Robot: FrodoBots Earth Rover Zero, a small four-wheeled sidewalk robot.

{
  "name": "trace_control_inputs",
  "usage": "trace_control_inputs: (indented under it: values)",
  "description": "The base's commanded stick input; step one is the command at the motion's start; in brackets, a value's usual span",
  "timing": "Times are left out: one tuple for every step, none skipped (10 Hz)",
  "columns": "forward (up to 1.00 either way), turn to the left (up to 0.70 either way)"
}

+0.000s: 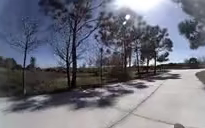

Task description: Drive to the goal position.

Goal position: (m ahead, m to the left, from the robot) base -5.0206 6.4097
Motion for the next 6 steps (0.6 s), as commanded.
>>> trace_control_inputs:
  values:
    - [0.0,0.85]
    - [0.0,0.85]
    - [0.0,0.85]
    - [0.0,0.85]
    - [0.0,0.85]
    - [0.0,0.85]
